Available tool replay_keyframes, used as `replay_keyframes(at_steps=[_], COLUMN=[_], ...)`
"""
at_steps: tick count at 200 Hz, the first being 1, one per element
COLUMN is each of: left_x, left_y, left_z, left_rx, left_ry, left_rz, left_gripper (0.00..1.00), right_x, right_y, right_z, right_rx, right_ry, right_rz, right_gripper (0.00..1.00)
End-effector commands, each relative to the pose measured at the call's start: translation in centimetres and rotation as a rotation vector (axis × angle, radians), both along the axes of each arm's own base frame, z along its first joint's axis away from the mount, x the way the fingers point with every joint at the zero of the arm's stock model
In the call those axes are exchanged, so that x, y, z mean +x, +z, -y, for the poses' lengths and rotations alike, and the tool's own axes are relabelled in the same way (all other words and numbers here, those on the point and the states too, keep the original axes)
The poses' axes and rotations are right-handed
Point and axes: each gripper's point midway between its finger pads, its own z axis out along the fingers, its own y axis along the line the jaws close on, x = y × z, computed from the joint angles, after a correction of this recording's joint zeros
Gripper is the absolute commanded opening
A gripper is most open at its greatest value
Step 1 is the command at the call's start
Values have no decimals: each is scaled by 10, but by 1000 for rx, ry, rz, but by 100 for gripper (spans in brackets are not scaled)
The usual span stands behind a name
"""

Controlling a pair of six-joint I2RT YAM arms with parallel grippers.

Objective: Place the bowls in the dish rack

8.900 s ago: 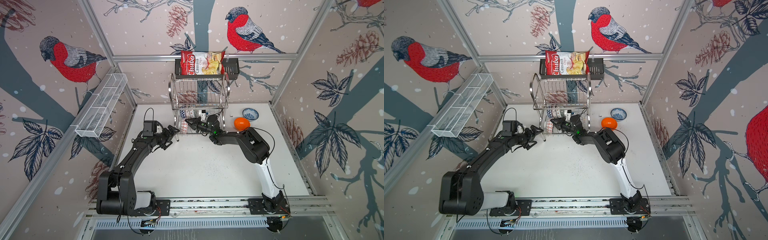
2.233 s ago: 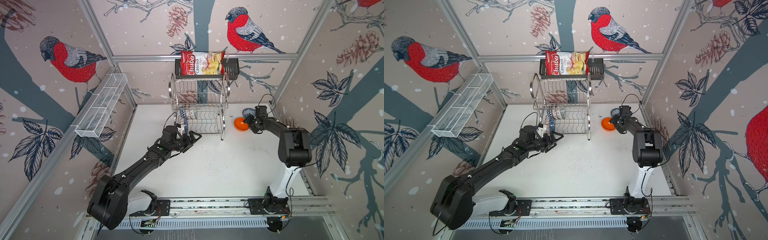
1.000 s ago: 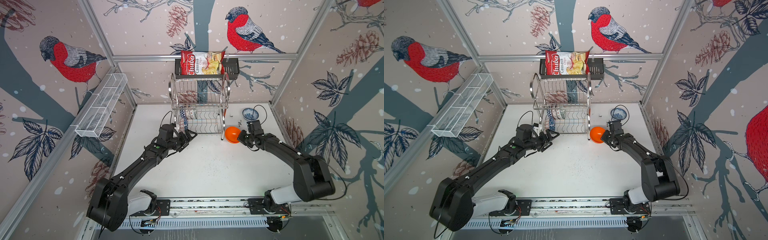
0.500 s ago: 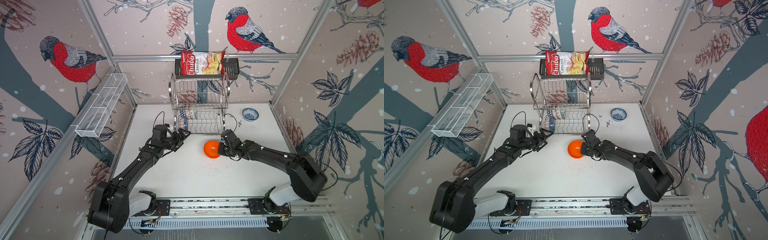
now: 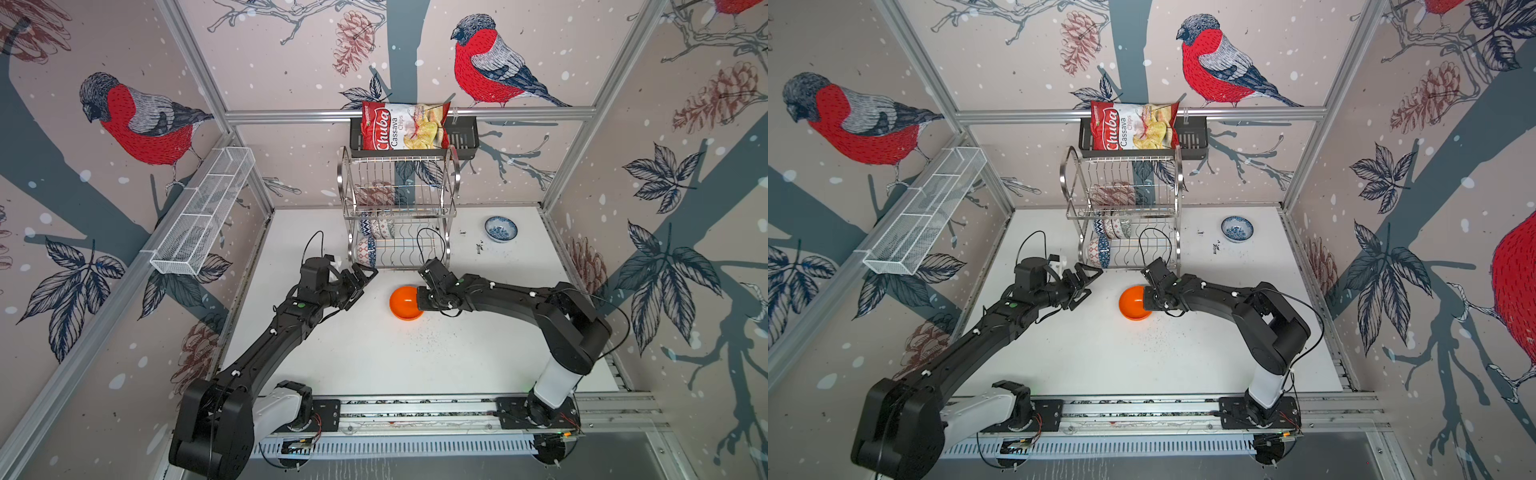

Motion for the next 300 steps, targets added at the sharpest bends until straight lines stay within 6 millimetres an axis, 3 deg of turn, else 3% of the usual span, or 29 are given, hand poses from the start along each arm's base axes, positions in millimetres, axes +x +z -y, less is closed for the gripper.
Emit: replay_keyframes(at_steps=[1,51,85,118,153,192,228,259,300], left_x=[5,21,19,12,6,6,4,-3,-7], left_y=[4,18,24,26,22,10,8,0,-4], left_z=[2,4,9,7,-6,-35,-39,-44,-36], left_rx=[-12,0,-33,-48,-84,-151,-166,-157,-170], left_ry=[-7,-1,-26,-15,22,74,82,99,78], left_rz=[19,31,26,22,20,-1,3,-5,-11], left_gripper=[97,97,97,97,97,97,97,97,97], right_x=[4,13,18,14,8,-5,-32,-38,-36], right_y=[0,25,49,60,63,56,32,16,4], right_z=[3,4,3,-12,-37,-75,-106,-104,-95], right_rx=[-43,-46,-57,-105,-120,-165,-224,-263,-303], right_ry=[14,18,18,70,101,150,215,187,141], right_rz=[18,91,137,173,165,130,64,29,7], right_gripper=[22,38,51,72,87,87,82,75,66])
